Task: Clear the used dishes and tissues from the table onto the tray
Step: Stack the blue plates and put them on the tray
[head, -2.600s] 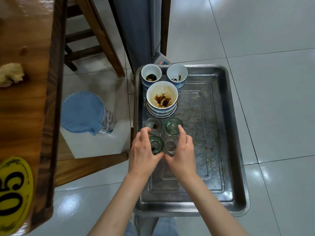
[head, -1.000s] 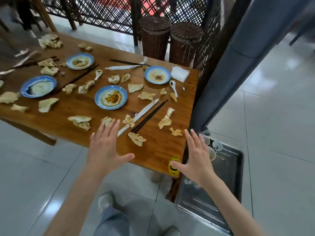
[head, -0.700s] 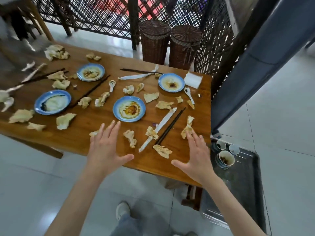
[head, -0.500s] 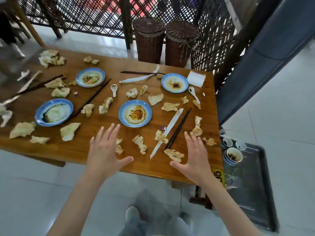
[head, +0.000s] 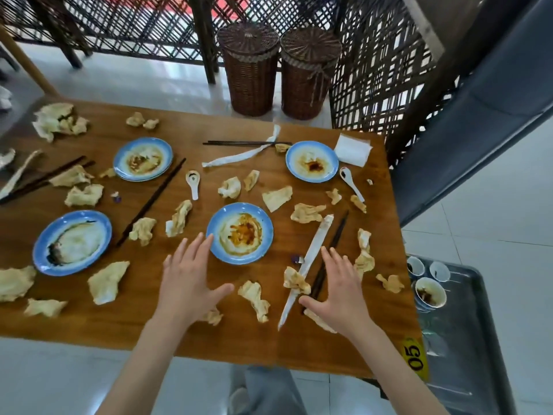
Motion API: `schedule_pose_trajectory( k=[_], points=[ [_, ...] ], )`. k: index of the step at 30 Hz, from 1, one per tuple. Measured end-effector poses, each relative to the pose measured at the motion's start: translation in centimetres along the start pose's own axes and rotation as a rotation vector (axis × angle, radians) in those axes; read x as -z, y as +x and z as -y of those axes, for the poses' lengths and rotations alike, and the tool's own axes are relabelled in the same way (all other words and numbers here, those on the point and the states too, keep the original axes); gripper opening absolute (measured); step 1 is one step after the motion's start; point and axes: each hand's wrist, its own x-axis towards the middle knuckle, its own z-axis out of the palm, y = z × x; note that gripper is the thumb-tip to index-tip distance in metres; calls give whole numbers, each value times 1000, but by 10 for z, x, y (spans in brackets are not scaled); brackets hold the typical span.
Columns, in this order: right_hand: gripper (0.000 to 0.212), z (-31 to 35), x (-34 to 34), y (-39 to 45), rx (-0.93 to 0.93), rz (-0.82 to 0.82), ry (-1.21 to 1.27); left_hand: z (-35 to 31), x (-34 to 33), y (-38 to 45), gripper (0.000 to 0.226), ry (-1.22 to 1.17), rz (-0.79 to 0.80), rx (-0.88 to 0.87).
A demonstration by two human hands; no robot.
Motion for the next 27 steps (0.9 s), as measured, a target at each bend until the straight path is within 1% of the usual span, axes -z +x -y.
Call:
schedule_pose_trajectory(
  k=[4, 8, 12, 15, 17, 20, 22, 27],
  points=[
    [106, 16, -13, 46, 23, 38, 9, 14, -9, 43, 100, 14, 11, 21],
    [99, 29, -28, 87, 40, 93, 37, 24, -24, 85, 83, -7, 14, 18],
    [81, 42, -43, 116, 20, 138, 148, 29, -37, 123, 63, -55, 108, 57],
    [66, 54, -49, 135, -11, 189, 132, 31, -42, 144, 50, -47, 141, 66],
    [52, 62, -50, 145, -38, 215, 105, 31, -44, 153, 41, -36, 143, 59],
    [31, 69, -52, 156, -94, 211, 166, 33, -49, 161, 27, -12, 194, 65],
    [27, 71, -53, 162, -135, 210, 209, 33, -53, 164, 24, -12, 222, 76],
    [18, 73, -58, 168, -209, 191, 259, 34, -59, 166, 23, -18, 210, 92]
  ],
)
